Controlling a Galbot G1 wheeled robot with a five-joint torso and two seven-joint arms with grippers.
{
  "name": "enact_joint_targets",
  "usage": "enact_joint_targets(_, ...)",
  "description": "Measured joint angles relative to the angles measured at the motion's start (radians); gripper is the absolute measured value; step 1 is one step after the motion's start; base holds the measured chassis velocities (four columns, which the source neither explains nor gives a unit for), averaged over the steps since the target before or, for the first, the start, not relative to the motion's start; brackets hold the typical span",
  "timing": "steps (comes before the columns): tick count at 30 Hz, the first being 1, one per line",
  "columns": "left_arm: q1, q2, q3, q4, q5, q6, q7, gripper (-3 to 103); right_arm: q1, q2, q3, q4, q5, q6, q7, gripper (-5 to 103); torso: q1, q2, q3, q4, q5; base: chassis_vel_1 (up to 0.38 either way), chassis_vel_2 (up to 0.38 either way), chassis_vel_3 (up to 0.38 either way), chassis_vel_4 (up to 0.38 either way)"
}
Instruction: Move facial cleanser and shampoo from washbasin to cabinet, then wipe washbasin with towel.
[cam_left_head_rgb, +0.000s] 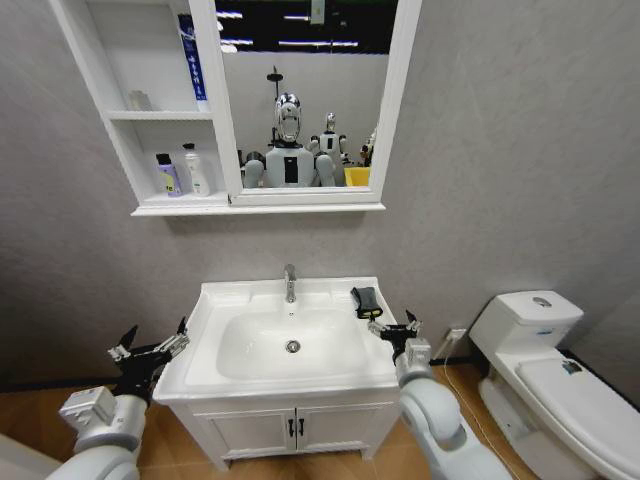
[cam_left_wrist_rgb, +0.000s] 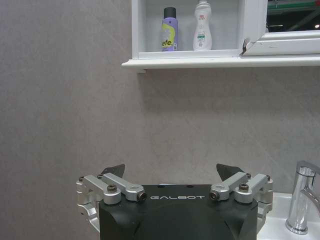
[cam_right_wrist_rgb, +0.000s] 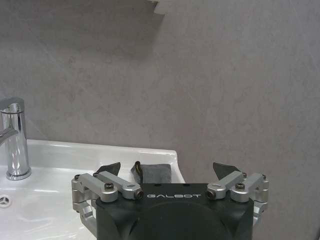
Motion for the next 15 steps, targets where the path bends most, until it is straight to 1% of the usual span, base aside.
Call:
enact_joint_targets(3, 0.0, 0.0, 0.0, 0.0, 0.0, 0.0, 0.0, 100, -0.009, 0.006, -0.006, 0.008, -0.006, -0.004, 0.0, 100, 0.0, 0.0, 0.0, 0.0001, 0.0001, 0.0, 0.0, 0.0, 0.0)
enact_joint_targets(8, 0.0, 0.0, 0.0, 0.0, 0.0, 0.0, 0.0, 100, -0.019, 0.006, -0.011, 0.019, -0.01, -0.013, 0.0, 100, 0.001, 0.0, 0.0, 0.0, 0.0001, 0.08, -0.1, -0.063, 0.077)
enact_joint_targets(15, 0.0, 0.0, 0.0, 0.0, 0.0, 0.0, 0.0, 100, -0.05, 0.011, -0.017, 0.026, -0.034, -0.011, -0.008, 100, 0.0, 0.0, 0.0, 0.0, 0.0002, 0.186, -0.202, -0.19, 0.178)
